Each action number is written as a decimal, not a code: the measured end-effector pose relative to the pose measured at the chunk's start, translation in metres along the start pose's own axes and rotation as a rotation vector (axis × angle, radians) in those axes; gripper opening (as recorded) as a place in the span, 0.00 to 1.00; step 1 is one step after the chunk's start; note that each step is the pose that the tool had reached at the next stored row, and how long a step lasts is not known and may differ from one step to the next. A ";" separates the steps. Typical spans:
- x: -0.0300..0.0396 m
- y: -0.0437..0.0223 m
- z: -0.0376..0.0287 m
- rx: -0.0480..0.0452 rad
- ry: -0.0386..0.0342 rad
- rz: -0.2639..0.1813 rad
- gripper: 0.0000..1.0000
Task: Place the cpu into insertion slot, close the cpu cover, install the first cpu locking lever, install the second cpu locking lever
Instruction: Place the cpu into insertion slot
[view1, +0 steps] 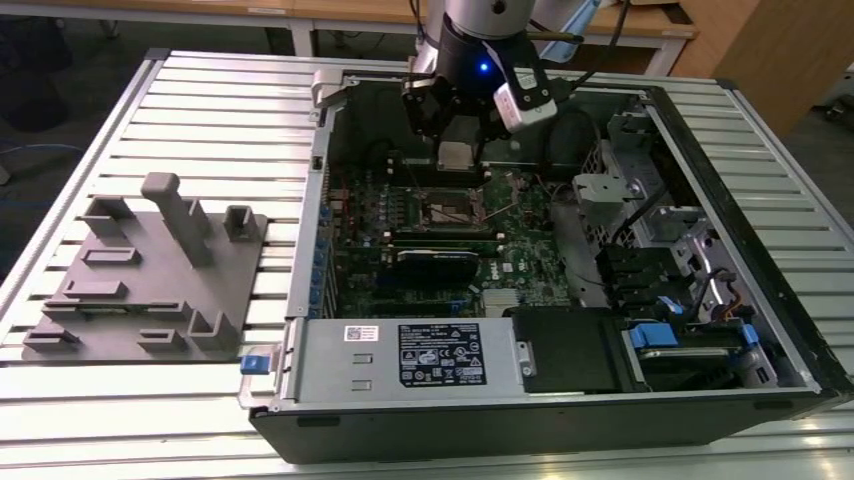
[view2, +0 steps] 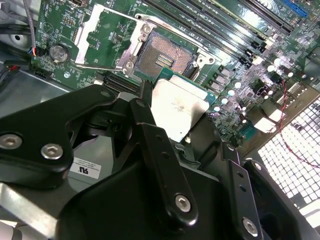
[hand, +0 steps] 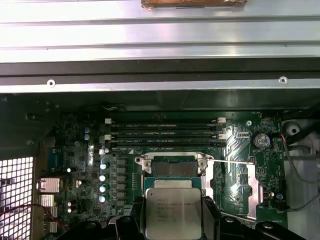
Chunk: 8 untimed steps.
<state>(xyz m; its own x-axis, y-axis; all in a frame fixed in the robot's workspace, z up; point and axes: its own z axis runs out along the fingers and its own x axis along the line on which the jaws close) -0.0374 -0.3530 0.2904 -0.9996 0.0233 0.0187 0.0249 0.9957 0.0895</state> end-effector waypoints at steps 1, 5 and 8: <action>0.0000 0.0000 0.0000 0.0000 0.0000 0.000 0.54; 0.0000 -0.0001 0.0009 0.0000 0.0000 0.000 0.54; 0.0000 -0.0001 0.0012 0.0000 0.0000 0.000 0.54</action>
<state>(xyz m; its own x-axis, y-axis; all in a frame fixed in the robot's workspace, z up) -0.0374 -0.3530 0.2892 -0.9996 0.0233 0.0187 0.0249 0.9957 0.0895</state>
